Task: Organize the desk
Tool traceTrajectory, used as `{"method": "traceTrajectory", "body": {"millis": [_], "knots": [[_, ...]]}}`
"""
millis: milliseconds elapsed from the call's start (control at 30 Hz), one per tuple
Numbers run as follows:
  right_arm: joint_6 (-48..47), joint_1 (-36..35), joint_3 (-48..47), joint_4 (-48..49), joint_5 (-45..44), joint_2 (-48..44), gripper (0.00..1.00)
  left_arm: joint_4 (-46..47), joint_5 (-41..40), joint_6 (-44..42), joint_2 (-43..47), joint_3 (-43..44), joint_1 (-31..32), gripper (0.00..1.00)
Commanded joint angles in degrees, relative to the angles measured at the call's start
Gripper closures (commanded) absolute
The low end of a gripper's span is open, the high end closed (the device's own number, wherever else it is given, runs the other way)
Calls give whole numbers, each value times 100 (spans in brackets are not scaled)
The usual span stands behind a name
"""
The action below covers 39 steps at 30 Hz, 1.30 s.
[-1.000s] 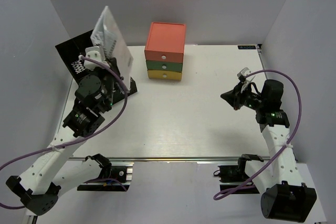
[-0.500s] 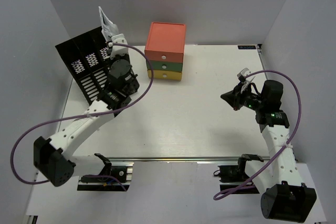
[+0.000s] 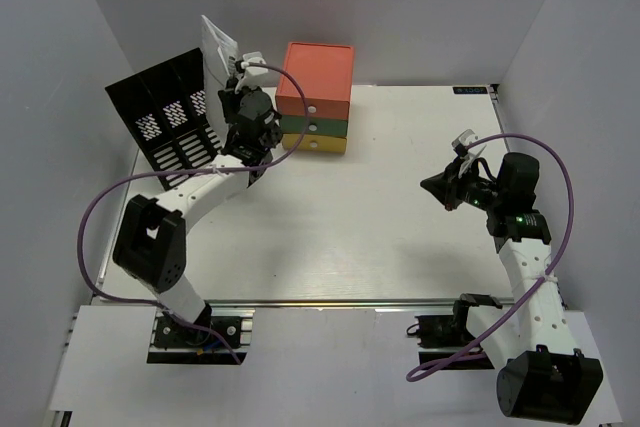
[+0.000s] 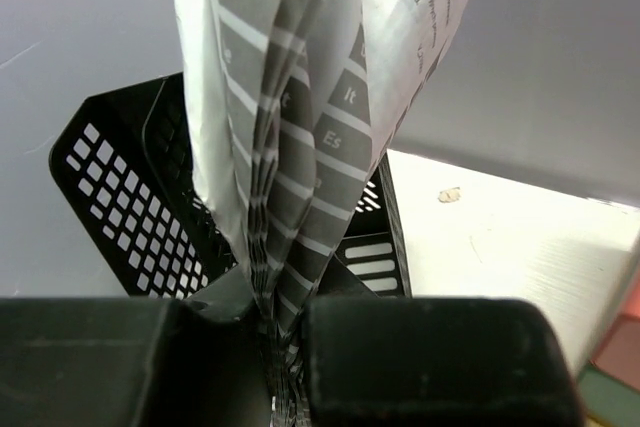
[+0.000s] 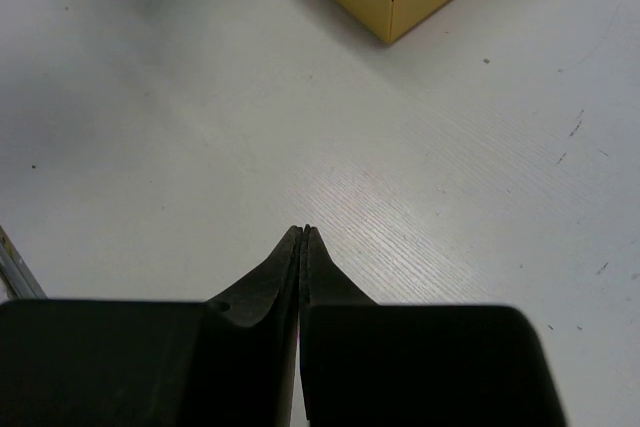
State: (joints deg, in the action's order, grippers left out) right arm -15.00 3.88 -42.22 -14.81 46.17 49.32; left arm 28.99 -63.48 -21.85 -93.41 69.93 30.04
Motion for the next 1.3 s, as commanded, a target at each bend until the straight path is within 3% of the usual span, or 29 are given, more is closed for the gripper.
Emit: {"method": "traceTrajectory", "body": {"millis": [0,133,400,600,933,1000,1167,1200,1267], "knots": [[-20,8,12,145,-21,-54,100,502,161,-48,-2,389,-157,100],[-38,-10,20,136,-29,-37,100,397,284,224,-370,556,-402,100],[-108,-19,12,110,-29,16,100,150,758,1569,-591,531,-789,100],[-161,-10,12,75,6,51,100,922,776,1701,-688,31,-894,100],[-205,8,20,57,32,113,100,1029,855,2114,-635,-586,-895,100],[-222,8,20,66,41,122,100,977,864,2299,-644,-629,-895,89],[-284,8,12,22,58,174,100,986,908,2308,-626,-726,-895,73],[-292,8,12,13,59,174,100,968,925,2316,-591,-753,-895,55],[-310,16,29,13,67,183,100,907,1048,2308,-530,-797,-895,39]]}}
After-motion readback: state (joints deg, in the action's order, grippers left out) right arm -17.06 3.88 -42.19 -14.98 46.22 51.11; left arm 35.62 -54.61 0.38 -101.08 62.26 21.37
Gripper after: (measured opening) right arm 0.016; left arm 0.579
